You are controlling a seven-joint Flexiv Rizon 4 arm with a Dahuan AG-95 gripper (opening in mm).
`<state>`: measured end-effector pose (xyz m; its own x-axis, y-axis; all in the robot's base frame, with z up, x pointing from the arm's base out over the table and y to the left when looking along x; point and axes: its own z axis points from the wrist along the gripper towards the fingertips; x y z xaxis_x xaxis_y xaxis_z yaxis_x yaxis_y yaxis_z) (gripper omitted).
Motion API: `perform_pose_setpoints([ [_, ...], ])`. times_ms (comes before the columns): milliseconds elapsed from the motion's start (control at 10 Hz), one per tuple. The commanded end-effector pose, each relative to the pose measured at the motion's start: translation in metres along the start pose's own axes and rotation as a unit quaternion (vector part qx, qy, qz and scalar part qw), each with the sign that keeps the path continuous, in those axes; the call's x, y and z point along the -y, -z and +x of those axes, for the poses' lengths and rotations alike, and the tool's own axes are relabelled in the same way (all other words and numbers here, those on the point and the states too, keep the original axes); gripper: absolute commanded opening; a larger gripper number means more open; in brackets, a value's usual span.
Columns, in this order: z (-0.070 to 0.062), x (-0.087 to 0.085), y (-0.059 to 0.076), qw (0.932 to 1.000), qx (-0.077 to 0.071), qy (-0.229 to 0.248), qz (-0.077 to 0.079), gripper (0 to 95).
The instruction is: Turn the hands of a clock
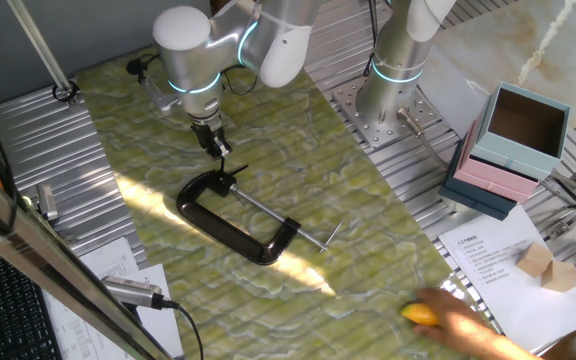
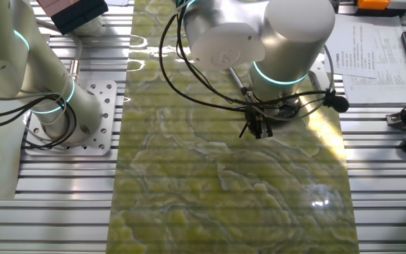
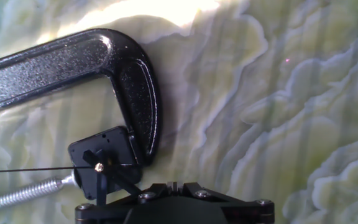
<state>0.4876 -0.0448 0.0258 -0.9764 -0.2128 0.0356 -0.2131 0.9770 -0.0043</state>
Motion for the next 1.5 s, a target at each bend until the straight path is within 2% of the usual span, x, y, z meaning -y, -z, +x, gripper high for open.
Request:
perform_pose_setpoints([
  [100, 0.000, 0.000, 0.000, 1.0000, 0.000, 0.005, -0.004, 0.0],
  [200, 0.003, 0.000, -0.001, 1.0000, 0.000, 0.005, -0.005, 0.0],
  [600, 0.028, -0.006, -0.005, 0.9998, 0.008, 0.006, -0.017, 0.0],
  [800, 0.030, -0.009, -0.003, 0.9998, 0.008, 0.002, -0.019, 0.0],
  [1500, 0.035, -0.041, -0.003, 0.9993, 0.008, -0.027, -0.024, 0.0],
])
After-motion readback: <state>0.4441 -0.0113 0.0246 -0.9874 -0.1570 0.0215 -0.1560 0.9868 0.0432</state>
